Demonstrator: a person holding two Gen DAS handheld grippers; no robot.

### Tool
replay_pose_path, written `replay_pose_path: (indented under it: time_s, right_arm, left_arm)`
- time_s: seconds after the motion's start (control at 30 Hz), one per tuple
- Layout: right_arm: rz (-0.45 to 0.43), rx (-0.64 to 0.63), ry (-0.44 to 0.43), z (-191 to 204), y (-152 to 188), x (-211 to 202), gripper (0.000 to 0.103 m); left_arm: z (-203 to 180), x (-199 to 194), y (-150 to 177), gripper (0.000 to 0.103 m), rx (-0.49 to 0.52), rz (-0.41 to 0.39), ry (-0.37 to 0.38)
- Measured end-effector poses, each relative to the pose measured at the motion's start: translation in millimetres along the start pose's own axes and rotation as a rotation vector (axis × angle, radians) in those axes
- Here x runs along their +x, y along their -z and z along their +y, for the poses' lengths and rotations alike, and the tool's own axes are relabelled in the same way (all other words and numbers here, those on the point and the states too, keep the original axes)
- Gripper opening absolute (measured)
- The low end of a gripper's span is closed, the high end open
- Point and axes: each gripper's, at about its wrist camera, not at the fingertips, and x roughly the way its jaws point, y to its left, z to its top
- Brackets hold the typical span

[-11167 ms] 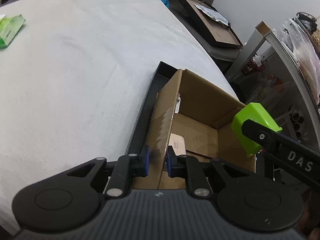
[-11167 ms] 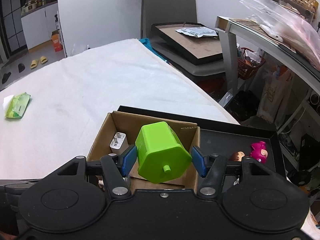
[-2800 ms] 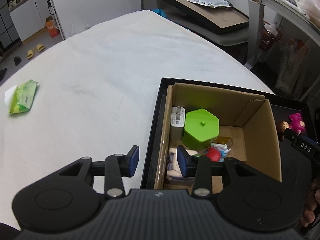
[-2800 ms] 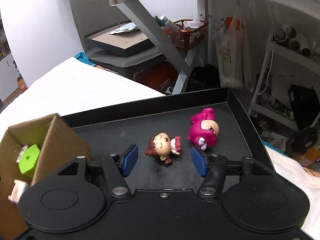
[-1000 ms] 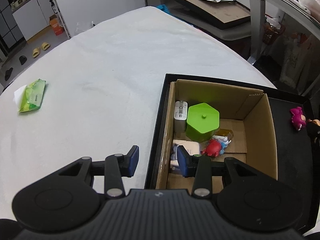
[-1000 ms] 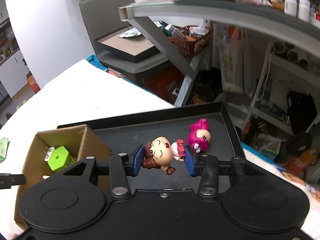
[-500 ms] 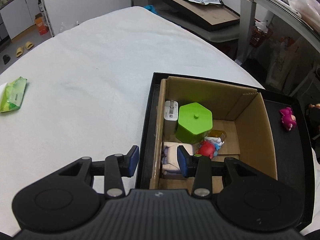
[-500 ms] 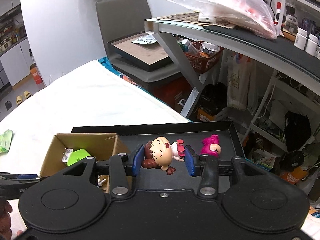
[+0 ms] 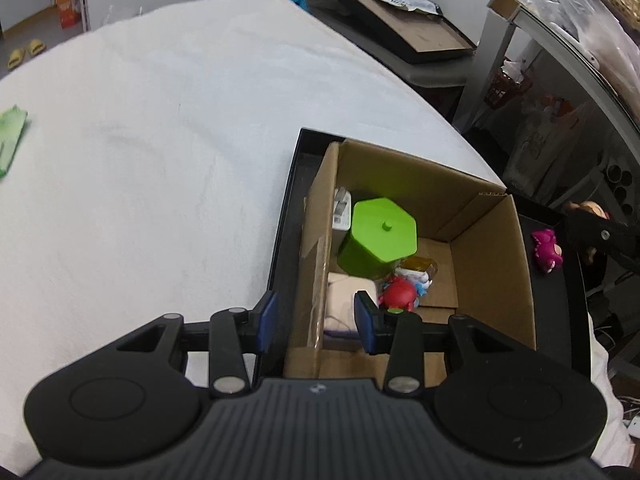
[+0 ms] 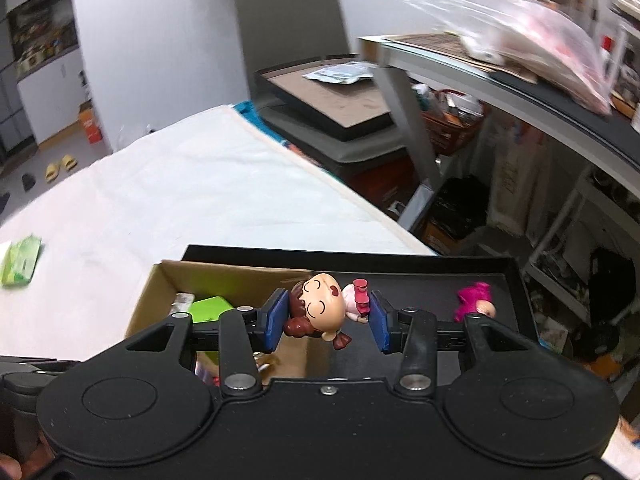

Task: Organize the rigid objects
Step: 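Carry the doll with the right tool and release it into the box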

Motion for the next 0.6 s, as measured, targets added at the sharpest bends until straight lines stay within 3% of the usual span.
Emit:
replay_pose_path:
  time_s: [0.47,0.6]
  right_arm:
    - [0.059,-0.086,-0.017,42,-3,29,0.043]
    - [0.078,-0.096,-0.018,50,-2,41,0.043]
  left_arm:
    - [13,7,-6,0.039,-0.070,0.027,0.060]
    - [16,19,-4,0.026,-0.104,0.064,0.091]
